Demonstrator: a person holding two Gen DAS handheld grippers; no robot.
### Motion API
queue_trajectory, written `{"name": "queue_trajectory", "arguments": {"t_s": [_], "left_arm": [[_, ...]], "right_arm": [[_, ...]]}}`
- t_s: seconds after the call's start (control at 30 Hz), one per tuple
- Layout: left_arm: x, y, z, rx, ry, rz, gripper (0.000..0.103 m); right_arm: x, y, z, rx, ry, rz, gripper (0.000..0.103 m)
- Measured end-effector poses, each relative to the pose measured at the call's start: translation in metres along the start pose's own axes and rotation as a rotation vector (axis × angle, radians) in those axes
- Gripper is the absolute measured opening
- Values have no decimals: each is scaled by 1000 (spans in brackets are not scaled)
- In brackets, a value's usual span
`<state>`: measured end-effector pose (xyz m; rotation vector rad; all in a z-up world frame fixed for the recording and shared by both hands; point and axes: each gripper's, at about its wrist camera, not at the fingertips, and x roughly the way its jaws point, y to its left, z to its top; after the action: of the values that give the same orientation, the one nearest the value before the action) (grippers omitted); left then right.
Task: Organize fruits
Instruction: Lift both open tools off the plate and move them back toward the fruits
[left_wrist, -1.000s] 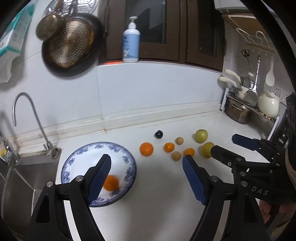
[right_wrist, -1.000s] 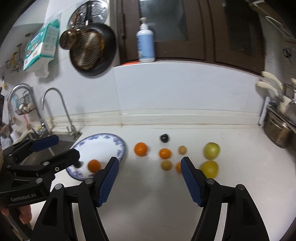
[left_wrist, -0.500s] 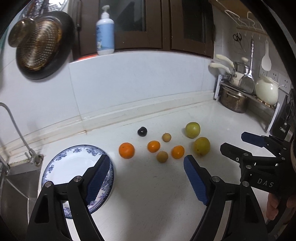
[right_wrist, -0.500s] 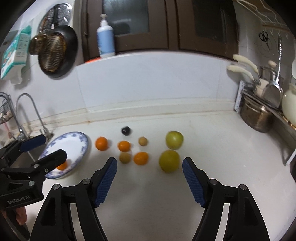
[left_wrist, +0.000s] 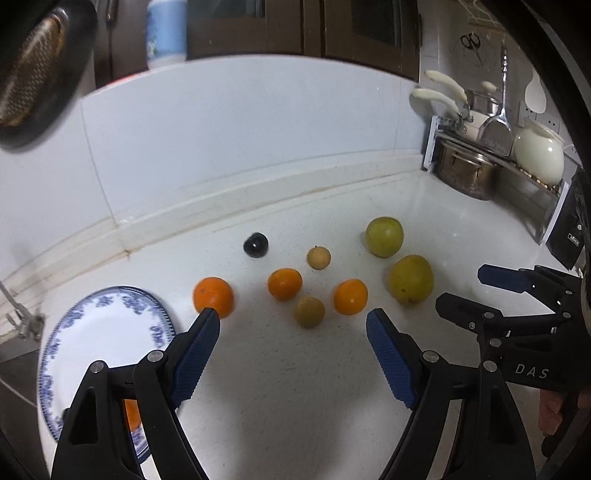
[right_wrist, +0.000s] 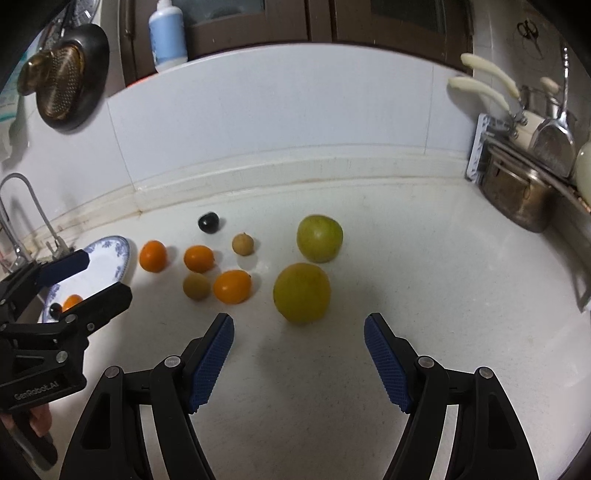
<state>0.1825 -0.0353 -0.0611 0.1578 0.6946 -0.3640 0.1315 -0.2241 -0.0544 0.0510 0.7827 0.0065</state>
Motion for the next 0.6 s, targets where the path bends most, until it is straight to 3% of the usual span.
{"name": "queue_trajectory", "arguments": {"t_s": [0.6], "left_arm": [[61, -1, -2, 58, 109, -11, 60]], "right_arm": [[49, -8, 3, 7, 76, 15, 74]]}}
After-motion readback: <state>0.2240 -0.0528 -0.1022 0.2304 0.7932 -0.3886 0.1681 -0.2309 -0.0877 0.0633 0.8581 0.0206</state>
